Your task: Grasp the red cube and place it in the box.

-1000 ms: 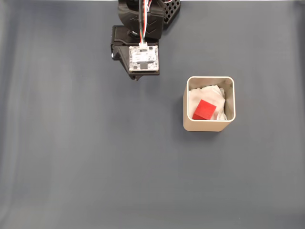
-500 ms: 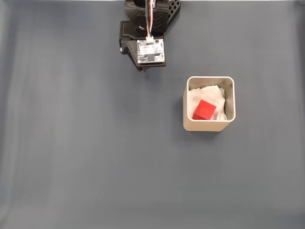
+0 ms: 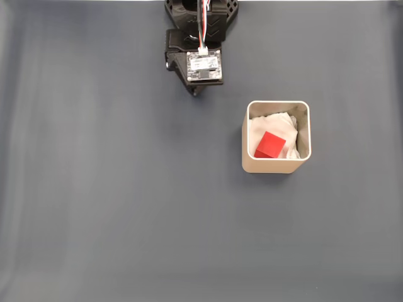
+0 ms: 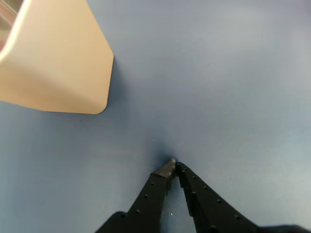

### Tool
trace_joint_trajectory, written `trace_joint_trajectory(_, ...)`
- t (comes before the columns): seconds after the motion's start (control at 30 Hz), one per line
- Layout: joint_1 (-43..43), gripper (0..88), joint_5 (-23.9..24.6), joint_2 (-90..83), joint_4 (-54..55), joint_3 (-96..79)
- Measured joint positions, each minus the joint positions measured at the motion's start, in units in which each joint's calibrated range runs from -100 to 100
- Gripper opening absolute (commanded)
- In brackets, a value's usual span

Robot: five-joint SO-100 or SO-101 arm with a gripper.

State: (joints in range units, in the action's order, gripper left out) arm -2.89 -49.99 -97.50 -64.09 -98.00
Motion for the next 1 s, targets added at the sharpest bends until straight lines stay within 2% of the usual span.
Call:
trace_joint_trajectory(0.53, 1.35, 0.6, 1.95, -2.14, -10.48, -1.28)
trace_joint_trajectory(1.0, 1.35, 0.6, 3.03, -2.5, -10.89, -1.28)
